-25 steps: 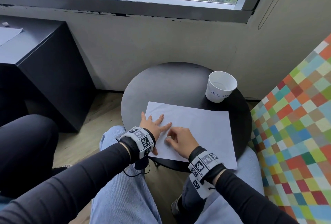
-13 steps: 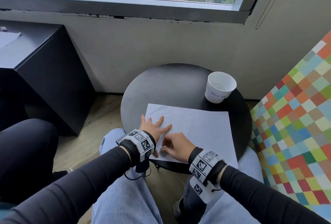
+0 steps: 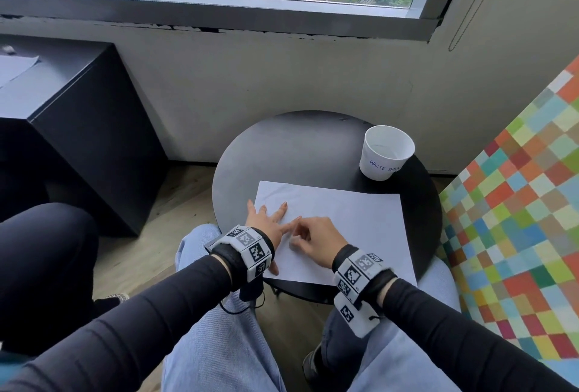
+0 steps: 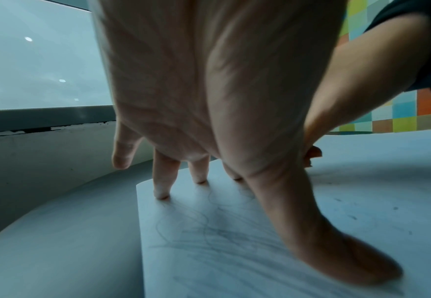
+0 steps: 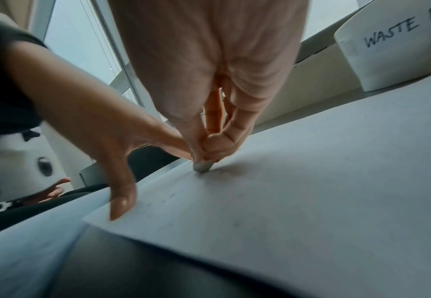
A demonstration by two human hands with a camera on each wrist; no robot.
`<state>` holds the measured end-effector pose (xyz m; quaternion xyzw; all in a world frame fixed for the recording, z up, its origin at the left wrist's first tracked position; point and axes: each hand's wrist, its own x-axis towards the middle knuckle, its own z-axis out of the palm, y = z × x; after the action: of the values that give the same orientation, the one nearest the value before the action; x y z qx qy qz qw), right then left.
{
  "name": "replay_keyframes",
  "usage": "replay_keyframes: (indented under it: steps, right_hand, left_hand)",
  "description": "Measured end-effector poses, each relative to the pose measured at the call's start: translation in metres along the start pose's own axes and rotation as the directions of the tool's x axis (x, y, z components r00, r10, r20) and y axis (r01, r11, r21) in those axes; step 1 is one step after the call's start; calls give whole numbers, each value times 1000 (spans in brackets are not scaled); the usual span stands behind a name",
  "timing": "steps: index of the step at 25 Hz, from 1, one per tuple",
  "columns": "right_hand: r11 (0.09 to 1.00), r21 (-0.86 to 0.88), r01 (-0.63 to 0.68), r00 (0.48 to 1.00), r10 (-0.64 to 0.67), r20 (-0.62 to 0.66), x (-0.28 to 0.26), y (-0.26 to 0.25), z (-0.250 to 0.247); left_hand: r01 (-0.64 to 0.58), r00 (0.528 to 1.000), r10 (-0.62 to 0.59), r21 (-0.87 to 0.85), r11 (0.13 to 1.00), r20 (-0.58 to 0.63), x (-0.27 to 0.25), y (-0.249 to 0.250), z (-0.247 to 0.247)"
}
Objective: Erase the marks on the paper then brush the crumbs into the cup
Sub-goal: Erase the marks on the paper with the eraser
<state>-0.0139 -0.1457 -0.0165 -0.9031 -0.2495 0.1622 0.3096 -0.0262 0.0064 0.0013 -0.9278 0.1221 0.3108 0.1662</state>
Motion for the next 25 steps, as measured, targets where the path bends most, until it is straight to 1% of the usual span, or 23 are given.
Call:
replay_keyframes:
  steps: [2,3,4,6,7,8,9,11,12,13,15,16,17,19,20,23,25]
  right_hand:
    - [992,-59,108,983,-98,156,-13,-8,9]
    - [990,-58,130,971,-115,209,-17,-10,9]
    - [991,-67,113,974,-97,203,-14,-8,4]
    - [997,-57,42,997,-38,72,-1,4,-11]
    - [998,-54,24,999,-23,24,1,7,-16]
    - [998,-51,25,999,-24,21,-1,9,-15]
    - [997,-50,58,997,-55,62,-6,7,-10]
    - [989,-55,140,972,-127,198,-18,0,0]
    - [987,-54,151,966,-136,221,-18,0,0]
    - [989,-59,136,973,-122,195,-13,3,-4]
    - [994,-67,85,993,-79,92,-6,8,-13]
    - [994,-70,84,994,-79,80,-7,7,-12]
    - [991,-67,112,989,-105,104,-10,5,-8]
    - [979,-58,193,964,-178,199,-20,-3,3]
    - [977,-57,205,959,-189,211,-21,-4,4]
    - [989,-49,141,984,-134,121,-13,-1,-2]
    - [986,-48,158,979,-150,139,-15,-3,0]
  left_hand:
    - [8,1000,-8,7,1000,5,0,0,0]
    - [8,1000,-8,10,1000,4,1,0,1]
    - [4,1000,-4,9,1000,0,1,0,0]
    - [-1,1000,1,-2,1000,-7,1,-1,-1]
    - [-1,1000,1,-8,1000,-3,1,-1,-1]
    - [2,1000,-2,-10,1000,3,0,0,-1]
    - [7,1000,-7,-5,1000,7,0,0,-1]
    - [9,1000,-9,7,1000,6,0,0,-1]
    - [6,1000,-6,7,1000,6,0,0,-1]
    - [3,1000,-3,3,1000,6,0,0,-1]
    - [1,1000,-1,-4,1000,5,-1,0,-2]
    - [2,1000,-2,-5,1000,6,-1,0,-1]
    - [6,1000,-6,-2,1000,7,-1,0,-1]
    - [9,1000,-9,10,1000,9,-1,0,-1]
    - [6,1000,-6,9,1000,5,-1,0,-2]
    - [-2,1000,2,-8,1000,-4,-1,0,-2]
    - [6,1000,-6,-3,1000,0,-2,0,-2]
